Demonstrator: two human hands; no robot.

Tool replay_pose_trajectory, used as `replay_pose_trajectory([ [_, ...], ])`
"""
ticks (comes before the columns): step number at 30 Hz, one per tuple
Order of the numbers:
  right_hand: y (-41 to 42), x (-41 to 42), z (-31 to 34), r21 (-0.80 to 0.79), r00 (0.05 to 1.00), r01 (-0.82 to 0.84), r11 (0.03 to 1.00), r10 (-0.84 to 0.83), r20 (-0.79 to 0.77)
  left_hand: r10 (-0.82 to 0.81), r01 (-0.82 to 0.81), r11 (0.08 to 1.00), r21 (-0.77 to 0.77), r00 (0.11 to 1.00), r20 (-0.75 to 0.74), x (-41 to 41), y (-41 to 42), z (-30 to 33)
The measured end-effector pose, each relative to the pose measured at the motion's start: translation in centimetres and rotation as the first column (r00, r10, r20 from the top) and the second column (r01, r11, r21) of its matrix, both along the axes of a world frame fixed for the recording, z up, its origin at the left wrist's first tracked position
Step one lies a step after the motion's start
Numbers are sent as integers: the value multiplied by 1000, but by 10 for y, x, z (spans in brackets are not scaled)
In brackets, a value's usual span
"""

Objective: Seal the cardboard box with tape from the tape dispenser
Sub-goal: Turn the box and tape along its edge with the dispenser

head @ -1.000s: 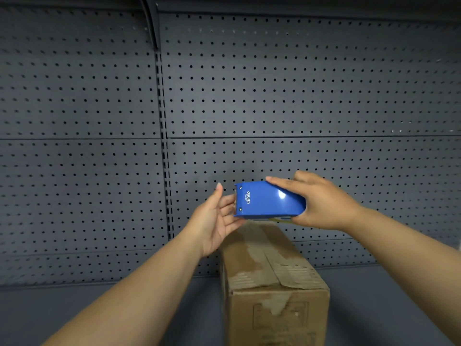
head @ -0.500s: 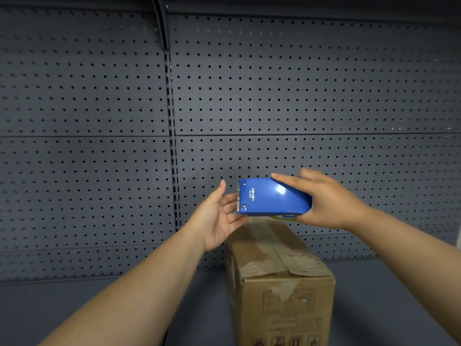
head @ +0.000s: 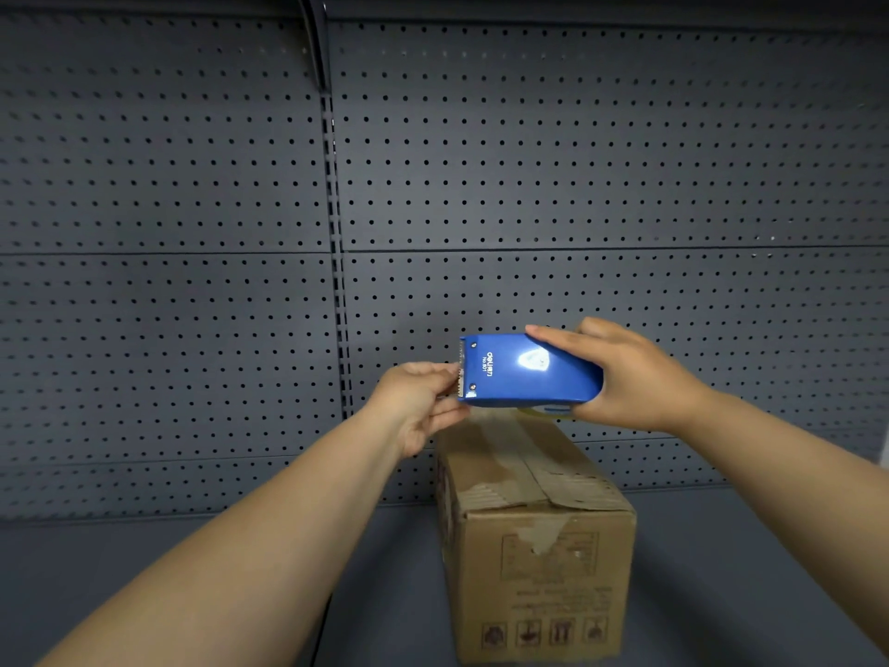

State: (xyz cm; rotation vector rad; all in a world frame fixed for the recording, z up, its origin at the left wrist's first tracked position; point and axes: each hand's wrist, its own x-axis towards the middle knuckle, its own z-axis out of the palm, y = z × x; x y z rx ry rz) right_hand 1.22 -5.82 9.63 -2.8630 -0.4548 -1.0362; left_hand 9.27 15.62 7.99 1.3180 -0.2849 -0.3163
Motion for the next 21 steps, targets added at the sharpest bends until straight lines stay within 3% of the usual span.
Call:
replay_pose_trajectory([
  [9,-18,-25,9,7,995,-32,999,32,-95,72,-94,984,152,987,146,-29,-4,11],
  [21,-77,-87,-1,1,965,46,999,-44,-259,167,-191,939,284,980,107,-61,39,-10],
])
